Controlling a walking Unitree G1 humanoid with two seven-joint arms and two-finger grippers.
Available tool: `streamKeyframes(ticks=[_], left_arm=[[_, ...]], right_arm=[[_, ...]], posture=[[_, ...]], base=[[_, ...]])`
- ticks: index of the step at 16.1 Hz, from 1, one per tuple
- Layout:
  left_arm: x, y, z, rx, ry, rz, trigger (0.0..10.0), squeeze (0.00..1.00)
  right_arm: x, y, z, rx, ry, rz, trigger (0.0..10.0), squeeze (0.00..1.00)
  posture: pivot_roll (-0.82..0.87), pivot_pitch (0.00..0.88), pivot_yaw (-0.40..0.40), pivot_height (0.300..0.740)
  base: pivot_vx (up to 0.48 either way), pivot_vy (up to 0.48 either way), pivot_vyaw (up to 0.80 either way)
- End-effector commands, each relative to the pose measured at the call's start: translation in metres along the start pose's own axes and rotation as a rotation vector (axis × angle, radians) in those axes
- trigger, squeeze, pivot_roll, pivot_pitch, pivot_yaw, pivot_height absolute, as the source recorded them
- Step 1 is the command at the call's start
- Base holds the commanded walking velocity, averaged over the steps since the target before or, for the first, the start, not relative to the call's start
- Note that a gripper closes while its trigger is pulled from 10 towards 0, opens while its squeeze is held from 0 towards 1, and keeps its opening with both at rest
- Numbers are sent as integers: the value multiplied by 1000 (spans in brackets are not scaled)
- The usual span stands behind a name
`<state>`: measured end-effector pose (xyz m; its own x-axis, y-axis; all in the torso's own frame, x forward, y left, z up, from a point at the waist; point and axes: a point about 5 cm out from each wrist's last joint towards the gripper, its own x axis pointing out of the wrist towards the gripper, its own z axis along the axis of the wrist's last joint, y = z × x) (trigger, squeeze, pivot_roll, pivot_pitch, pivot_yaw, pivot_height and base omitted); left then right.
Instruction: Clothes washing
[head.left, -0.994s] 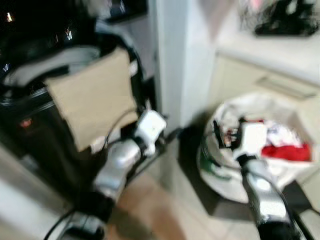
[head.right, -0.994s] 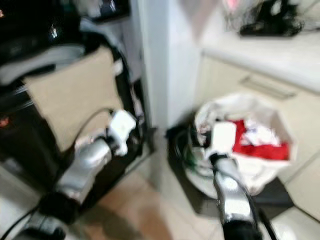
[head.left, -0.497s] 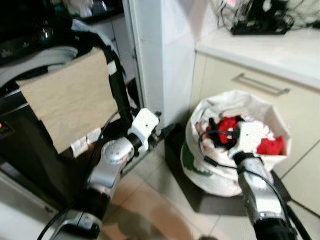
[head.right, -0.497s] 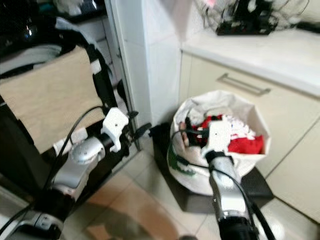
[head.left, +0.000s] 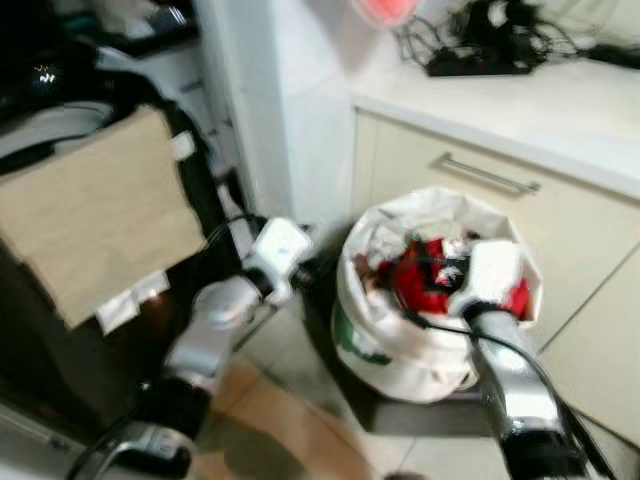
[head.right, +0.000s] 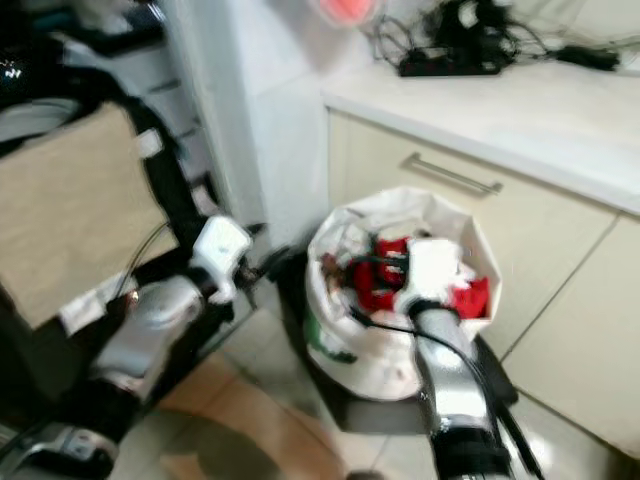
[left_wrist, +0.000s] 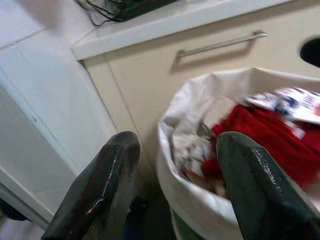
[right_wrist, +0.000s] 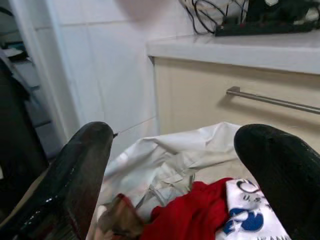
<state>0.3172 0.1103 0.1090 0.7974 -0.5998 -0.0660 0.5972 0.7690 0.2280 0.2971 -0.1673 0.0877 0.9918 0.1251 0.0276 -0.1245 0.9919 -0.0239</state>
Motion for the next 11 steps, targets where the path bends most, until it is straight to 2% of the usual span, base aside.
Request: streamKeyframes(ticks=[1, 4, 5, 6, 8, 9, 11], left_arm=[[7, 0, 10, 12, -29, 2, 10000, 0], [5, 6, 11, 5, -37, 18, 10000, 0], [4, 6, 11, 4, -38, 18, 10000, 0], [5, 6, 13, 5, -44, 22, 10000, 0], [5, 6, 14, 11, -48, 22, 10000, 0], [3, 6, 16, 14, -53, 22, 10000, 0], [0, 9, 18, 24, -52, 29, 10000, 0]], right_arm=[[4, -20, -1, -10, 46, -76, 10000, 314], [15, -54, -7, 46, 137, -268, 10000, 275], [17, -57, -12, 53, 177, -280, 10000, 263], [22, -61, -28, 83, 304, -296, 10000, 271], [24, -61, -35, 80, 369, -291, 10000, 275], [24, -58, -44, 71, 466, -261, 10000, 286], [22, -59, -49, 89, 518, -289, 10000, 290]], posture=[[-214, 0, 76, 724], [-199, 0, 72, 724], [-198, 0, 72, 724], [-181, 0, 70, 724], [-172, 0, 66, 724], [-147, 0, 60, 724], [-123, 0, 50, 724]], base=[[0, 0, 0], [0, 0, 0], [0, 0, 0], [0, 0, 0], [0, 0, 0], [0, 0, 0], [0, 0, 0]])
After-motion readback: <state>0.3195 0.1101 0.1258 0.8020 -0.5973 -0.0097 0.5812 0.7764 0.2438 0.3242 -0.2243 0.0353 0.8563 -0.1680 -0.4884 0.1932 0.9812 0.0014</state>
